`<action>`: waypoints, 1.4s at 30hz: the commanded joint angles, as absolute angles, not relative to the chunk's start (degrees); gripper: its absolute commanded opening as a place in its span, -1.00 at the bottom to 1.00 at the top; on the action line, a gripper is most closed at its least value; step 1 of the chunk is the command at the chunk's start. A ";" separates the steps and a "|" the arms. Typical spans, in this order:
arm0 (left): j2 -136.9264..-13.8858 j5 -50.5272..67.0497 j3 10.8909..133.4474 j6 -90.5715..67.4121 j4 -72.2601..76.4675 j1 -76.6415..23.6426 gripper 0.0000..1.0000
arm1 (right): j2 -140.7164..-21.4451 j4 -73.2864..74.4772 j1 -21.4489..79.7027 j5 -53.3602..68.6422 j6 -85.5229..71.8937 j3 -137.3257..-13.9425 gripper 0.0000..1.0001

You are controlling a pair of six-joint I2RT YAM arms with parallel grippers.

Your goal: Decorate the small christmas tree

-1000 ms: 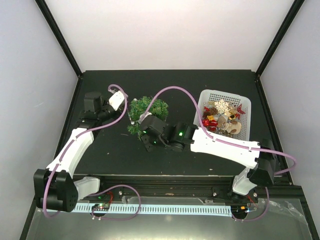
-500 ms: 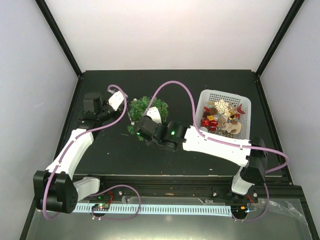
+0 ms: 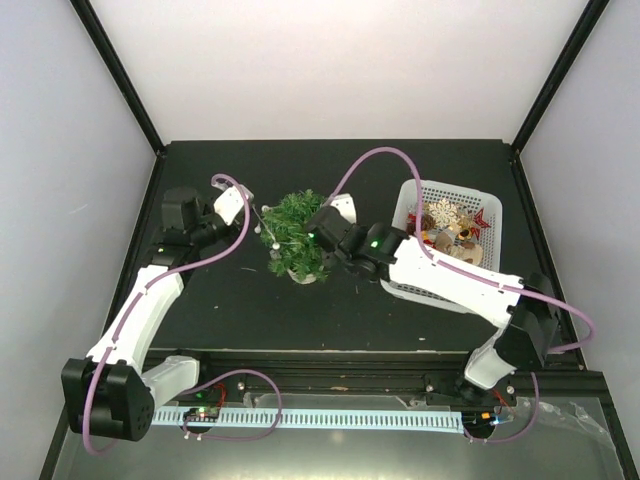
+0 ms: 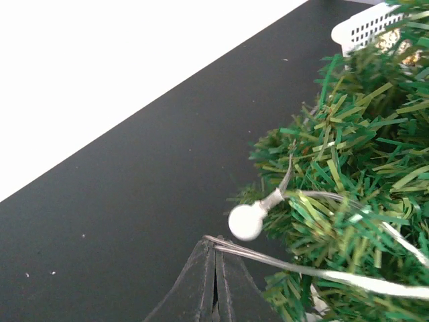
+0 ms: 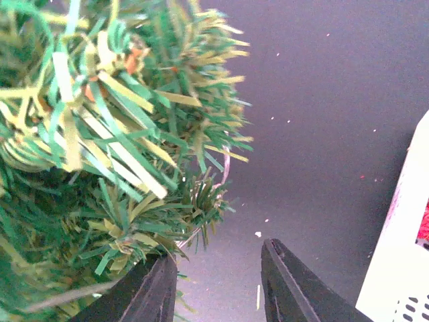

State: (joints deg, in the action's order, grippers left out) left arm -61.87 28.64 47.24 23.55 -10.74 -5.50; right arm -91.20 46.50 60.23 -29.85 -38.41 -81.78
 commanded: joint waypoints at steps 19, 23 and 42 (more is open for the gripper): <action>-62.98 30.40 49.43 24.08 -12.71 -5.51 -0.97 | -82.25 42.46 62.27 -18.32 -32.42 -75.95 -0.14; -62.81 30.36 50.11 24.10 -13.55 -5.46 -0.97 | -82.96 41.39 62.30 -17.31 -33.18 -73.13 -0.14; -61.84 31.49 49.98 23.77 -15.43 -5.50 -0.97 | -87.49 37.74 59.35 -17.63 -32.05 -69.08 -0.11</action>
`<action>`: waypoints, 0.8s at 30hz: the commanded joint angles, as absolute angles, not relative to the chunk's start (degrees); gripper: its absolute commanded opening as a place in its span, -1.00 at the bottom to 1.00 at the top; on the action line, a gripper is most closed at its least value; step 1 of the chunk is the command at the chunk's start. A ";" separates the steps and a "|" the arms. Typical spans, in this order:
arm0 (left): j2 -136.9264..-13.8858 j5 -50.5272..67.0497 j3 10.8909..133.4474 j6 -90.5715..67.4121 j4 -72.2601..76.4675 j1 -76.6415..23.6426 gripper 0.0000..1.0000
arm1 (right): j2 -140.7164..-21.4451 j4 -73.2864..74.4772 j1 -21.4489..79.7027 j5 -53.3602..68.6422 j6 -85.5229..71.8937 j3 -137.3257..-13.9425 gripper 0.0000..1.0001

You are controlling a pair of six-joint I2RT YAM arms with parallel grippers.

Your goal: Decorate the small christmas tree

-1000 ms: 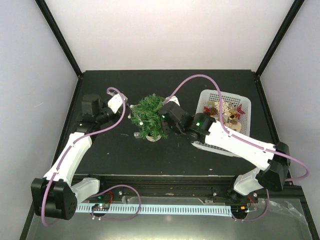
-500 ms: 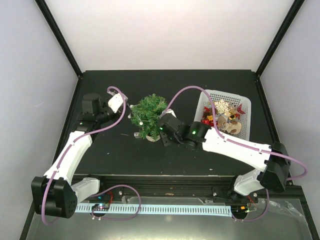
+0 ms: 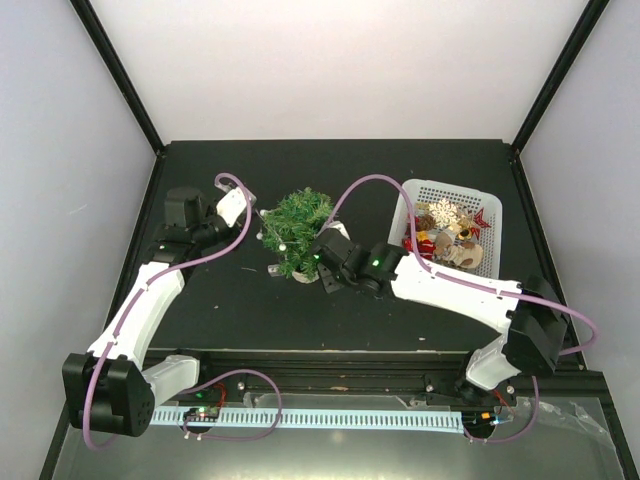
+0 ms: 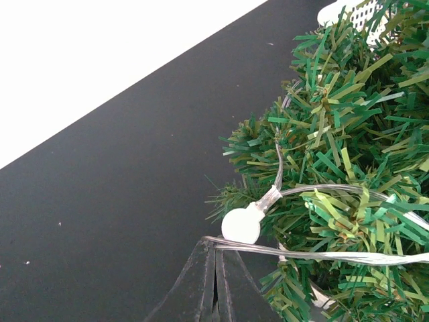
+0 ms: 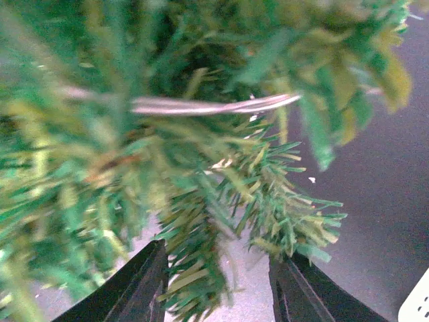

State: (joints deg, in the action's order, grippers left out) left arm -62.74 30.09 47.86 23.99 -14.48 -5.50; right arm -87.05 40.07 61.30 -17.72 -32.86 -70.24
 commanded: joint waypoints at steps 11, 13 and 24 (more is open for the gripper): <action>-61.04 34.93 50.44 24.34 -18.19 -5.51 -0.95 | -89.13 36.76 49.60 -16.81 -26.41 -73.08 -0.11; -60.87 35.50 50.30 24.66 -18.59 -5.52 -0.95 | -90.20 37.17 48.47 -16.74 -25.56 -74.89 -0.12; -60.01 36.83 50.74 25.22 -18.27 -5.63 -0.92 | -90.02 39.11 47.35 -15.91 -24.97 -77.97 -0.12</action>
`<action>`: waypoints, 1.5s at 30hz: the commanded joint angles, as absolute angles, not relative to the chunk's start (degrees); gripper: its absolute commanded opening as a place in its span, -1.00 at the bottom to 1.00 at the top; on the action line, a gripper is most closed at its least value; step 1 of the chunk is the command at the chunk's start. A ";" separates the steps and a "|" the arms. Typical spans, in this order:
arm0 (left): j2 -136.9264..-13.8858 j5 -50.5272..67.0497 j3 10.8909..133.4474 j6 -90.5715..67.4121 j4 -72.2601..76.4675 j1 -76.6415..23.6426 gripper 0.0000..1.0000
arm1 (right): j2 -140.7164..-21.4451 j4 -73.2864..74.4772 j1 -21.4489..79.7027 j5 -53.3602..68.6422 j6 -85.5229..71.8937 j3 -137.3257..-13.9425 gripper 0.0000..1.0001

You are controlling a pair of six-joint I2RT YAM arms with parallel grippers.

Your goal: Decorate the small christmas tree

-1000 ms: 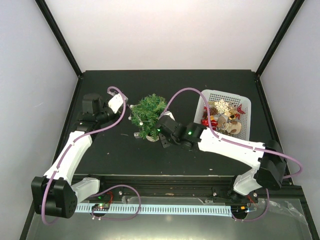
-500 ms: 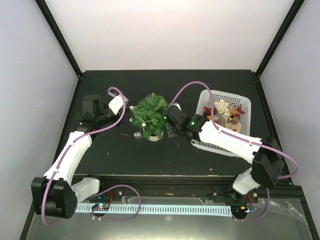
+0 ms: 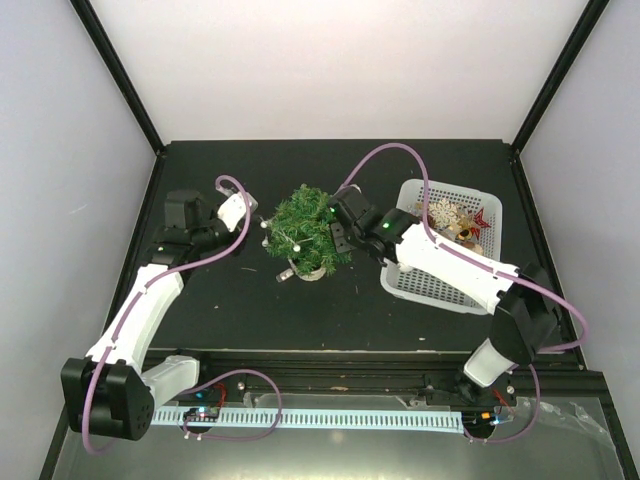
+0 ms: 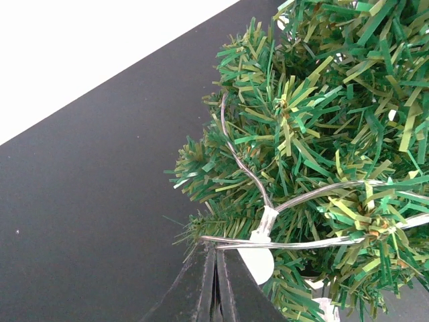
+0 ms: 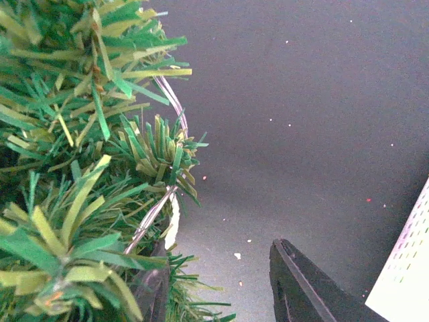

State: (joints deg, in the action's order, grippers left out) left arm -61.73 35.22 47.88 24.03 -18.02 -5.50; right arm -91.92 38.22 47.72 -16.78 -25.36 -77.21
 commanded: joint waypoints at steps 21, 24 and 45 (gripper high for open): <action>-61.59 35.97 54.63 25.65 -14.99 -5.65 -0.90 | -78.83 45.22 55.91 -13.10 -26.40 -77.34 -0.08; -63.28 35.62 54.76 26.28 -14.91 -5.68 -0.90 | -80.33 45.26 58.62 -13.40 -27.34 -77.79 -0.06; -65.66 36.19 53.35 24.59 -13.90 -5.70 -0.93 | -85.89 45.44 62.98 -16.37 -36.48 -80.59 0.63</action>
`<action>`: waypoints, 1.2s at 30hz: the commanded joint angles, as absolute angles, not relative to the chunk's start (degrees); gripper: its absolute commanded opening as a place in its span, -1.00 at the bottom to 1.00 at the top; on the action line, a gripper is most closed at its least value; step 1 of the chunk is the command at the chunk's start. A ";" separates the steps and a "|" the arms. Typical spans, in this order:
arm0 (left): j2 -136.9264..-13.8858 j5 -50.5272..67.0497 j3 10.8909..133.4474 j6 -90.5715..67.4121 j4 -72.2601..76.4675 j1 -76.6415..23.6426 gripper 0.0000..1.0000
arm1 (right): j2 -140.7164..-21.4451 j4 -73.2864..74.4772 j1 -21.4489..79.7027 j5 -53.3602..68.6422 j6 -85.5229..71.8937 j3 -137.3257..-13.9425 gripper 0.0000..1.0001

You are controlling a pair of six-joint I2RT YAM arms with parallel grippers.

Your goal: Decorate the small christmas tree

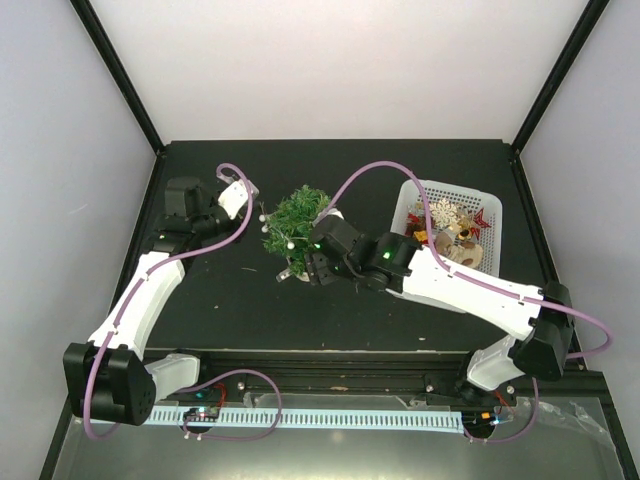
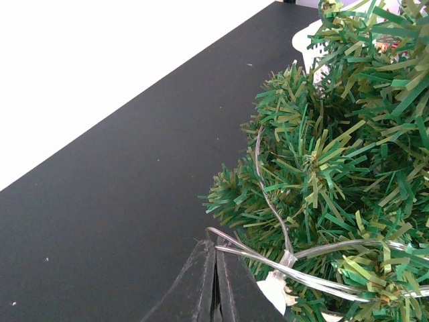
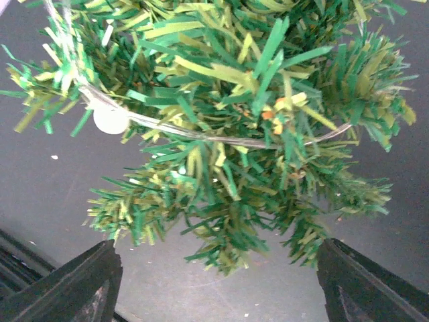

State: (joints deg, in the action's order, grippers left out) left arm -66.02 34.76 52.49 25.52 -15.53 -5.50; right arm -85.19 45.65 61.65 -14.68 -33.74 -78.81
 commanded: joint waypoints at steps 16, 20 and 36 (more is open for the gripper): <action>-64.91 35.97 53.01 23.41 -13.97 -5.72 -0.95 | -96.23 53.21 67.43 -27.40 -47.01 -88.75 1.00; -64.77 36.07 52.82 23.12 -13.87 -5.73 -0.95 | -97.33 53.68 67.48 -29.90 -48.51 -89.01 1.00; -62.17 37.94 51.49 26.15 -14.95 -5.88 -0.86 | -90.34 53.10 64.98 -34.71 -43.02 -81.39 1.00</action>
